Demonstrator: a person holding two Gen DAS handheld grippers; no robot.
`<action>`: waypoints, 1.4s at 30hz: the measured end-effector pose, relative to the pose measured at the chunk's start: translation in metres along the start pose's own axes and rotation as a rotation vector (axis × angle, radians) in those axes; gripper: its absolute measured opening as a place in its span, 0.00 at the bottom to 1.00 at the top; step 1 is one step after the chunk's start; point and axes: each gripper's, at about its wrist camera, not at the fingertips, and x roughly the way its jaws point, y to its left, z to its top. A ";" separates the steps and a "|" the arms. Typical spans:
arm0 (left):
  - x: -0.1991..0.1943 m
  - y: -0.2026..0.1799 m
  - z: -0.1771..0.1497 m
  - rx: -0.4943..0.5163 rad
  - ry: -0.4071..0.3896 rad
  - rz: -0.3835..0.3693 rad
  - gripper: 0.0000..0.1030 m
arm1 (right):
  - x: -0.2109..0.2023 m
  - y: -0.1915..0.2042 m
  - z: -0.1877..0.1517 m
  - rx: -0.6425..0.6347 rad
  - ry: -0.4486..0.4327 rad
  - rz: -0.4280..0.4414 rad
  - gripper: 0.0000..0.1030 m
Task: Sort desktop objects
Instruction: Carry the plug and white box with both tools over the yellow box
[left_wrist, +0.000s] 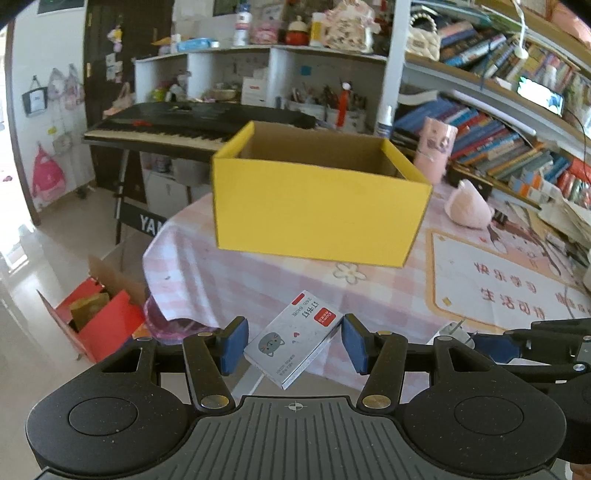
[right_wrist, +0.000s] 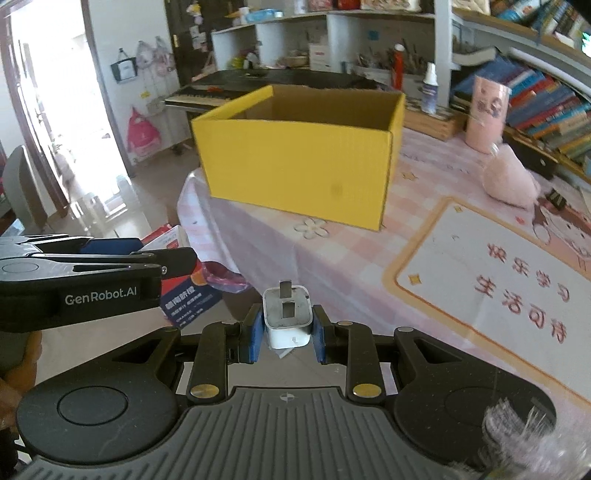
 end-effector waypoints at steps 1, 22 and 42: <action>0.000 0.001 0.001 -0.004 -0.005 0.001 0.53 | 0.000 0.002 0.002 -0.005 -0.003 0.001 0.24; -0.004 -0.003 0.035 0.025 -0.137 0.011 0.53 | -0.002 0.000 0.044 -0.052 -0.074 -0.020 0.24; 0.051 -0.035 0.107 0.017 -0.249 0.063 0.53 | 0.026 -0.071 0.140 -0.091 -0.209 -0.006 0.24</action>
